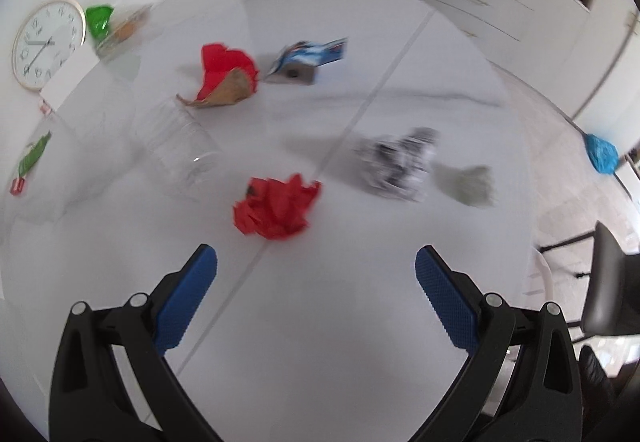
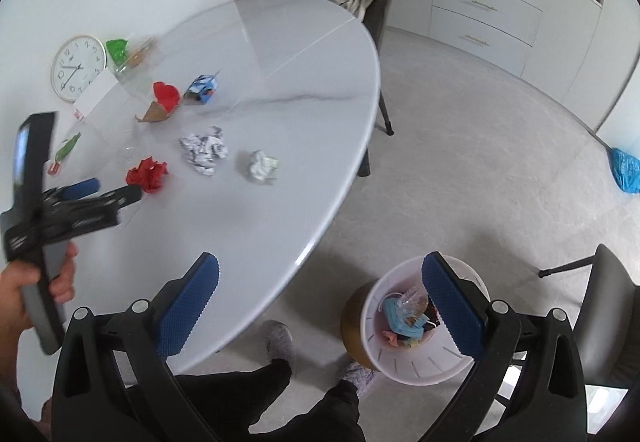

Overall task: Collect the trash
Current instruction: 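Grasp the red paper with the left tool while the right grasps crumpled foil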

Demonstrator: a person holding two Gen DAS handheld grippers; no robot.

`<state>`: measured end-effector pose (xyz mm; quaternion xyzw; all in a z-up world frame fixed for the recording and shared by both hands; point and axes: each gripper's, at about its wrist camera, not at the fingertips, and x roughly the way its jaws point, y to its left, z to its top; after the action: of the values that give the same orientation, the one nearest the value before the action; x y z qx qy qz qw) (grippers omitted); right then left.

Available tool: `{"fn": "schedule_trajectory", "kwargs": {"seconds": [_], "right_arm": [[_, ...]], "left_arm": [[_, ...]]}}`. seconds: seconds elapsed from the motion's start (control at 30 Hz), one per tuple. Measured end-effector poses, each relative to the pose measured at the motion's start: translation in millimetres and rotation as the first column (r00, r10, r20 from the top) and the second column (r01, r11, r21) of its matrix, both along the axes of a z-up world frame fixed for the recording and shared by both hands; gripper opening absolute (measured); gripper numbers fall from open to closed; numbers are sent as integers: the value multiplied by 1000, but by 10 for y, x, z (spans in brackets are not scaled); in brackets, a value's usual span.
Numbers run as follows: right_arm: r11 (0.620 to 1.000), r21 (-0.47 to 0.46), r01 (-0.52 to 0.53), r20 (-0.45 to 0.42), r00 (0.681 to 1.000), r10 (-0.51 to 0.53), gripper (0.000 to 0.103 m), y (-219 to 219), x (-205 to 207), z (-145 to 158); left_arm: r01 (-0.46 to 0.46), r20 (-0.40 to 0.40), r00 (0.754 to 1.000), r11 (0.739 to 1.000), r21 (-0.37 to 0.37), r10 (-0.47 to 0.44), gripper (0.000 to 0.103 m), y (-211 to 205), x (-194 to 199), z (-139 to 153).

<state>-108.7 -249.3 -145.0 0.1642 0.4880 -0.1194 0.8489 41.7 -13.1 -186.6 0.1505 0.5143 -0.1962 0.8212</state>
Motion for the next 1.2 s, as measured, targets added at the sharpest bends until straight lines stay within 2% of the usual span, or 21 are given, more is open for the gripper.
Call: {"fn": "schedule_trajectory", "kwargs": {"seconds": [0.2,0.3,0.4,0.47,0.53,0.87,0.97,1.03,1.1,1.13,1.17,1.2], "right_arm": [[1000,-16,-13,-14,1000,13,101,202,286,-28],[1000,-19,-24,-26,999,24,101,259,421,-64],[999,-23,-28,-34,999,28,101,290,537,-87],[999,-25,-35,-42,999,34,101,300,614,-112],[998,-30,-50,-53,997,49,101,306,691,-149],[979,-84,-186,-113,978,176,100,373,1469,-645],[975,-83,-206,-145,971,193,86,374,1624,-821],[976,-72,-208,-178,965,193,64,356,1703,-948],[977,-66,-203,-190,964,188,51,346,1729,-1013],[975,-88,-202,-182,966,184,33,349,1728,-1003],[974,-92,-206,-178,966,187,29,349,1727,-988],[976,-80,-205,-176,966,189,29,334,1729,-972]], "left_arm": [[-11,-28,1000,999,49,12,94,-59,354,-358],[-10,-46,999,998,61,12,86,-87,428,-459],[-7,-76,997,998,60,12,72,-103,500,-557],[-11,-91,996,999,53,16,58,-87,528,-606],[-28,-102,994,999,33,31,51,-56,556,-623],[-55,-128,990,998,-2,54,48,34,627,-632],[-66,-143,988,998,-19,63,48,33,649,-614],[-64,-147,987,998,-25,59,48,32,655,-603],[-56,-137,989,998,-21,52,47,39,665,-593],[-52,-134,990,998,-19,49,47,42,671,-581],[-48,-130,990,999,-18,45,47,48,670,-568],[-41,-128,991,999,-19,38,47,47,650,-541]]}}
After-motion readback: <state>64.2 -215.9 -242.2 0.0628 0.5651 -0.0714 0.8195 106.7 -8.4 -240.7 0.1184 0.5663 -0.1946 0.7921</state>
